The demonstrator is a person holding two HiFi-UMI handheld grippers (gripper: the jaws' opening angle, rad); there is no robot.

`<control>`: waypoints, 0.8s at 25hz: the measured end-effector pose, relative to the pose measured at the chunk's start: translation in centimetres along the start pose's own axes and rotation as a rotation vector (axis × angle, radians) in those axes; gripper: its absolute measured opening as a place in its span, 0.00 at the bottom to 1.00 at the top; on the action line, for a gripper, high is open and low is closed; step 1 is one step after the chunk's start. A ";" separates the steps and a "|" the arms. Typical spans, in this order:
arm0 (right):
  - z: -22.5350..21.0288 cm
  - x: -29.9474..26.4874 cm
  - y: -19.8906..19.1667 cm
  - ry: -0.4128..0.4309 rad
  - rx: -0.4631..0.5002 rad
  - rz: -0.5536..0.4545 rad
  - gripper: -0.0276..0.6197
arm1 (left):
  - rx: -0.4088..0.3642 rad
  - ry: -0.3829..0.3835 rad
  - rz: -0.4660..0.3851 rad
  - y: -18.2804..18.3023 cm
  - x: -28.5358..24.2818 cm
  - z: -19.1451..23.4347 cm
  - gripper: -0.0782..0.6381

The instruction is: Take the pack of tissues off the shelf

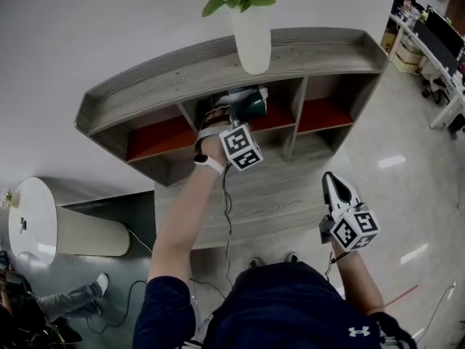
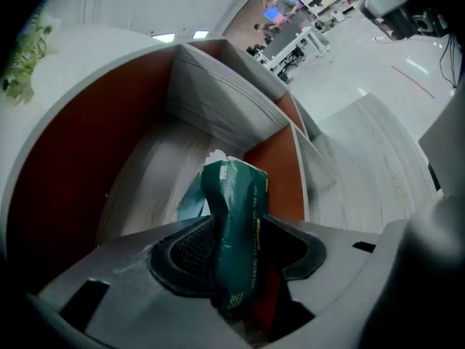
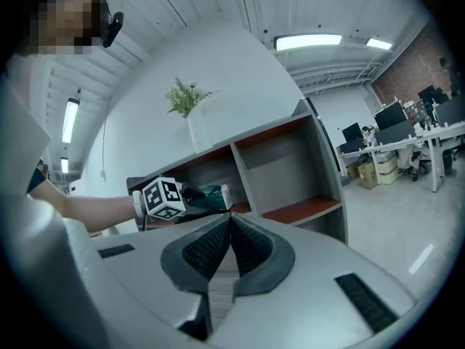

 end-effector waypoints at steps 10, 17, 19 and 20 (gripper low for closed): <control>0.1 -0.2 -0.6 -0.011 -0.014 0.010 0.06 | -0.064 -0.006 0.016 -0.3 -1.6 -0.5 0.32; 0.3 -0.1 -0.7 -0.011 -0.021 0.009 0.06 | -0.067 0.018 -0.001 -0.5 -1.5 -0.8 0.28; 0.5 0.0 -0.7 -0.011 -0.022 0.009 0.06 | -0.057 0.029 -0.008 -0.6 -1.3 -0.8 0.28; 0.5 0.1 -0.7 -0.010 -0.024 0.010 0.06 | -0.055 0.034 -0.011 -0.7 -1.1 -0.8 0.27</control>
Point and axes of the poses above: the fingertips, and each gripper's own axes: x backward along the fingers, z to its left, y out of its top, the point moved 9 cm from there along x, backward along the fingers, and after that the axes turned 7 degrees about y, right-handed, at the moved point
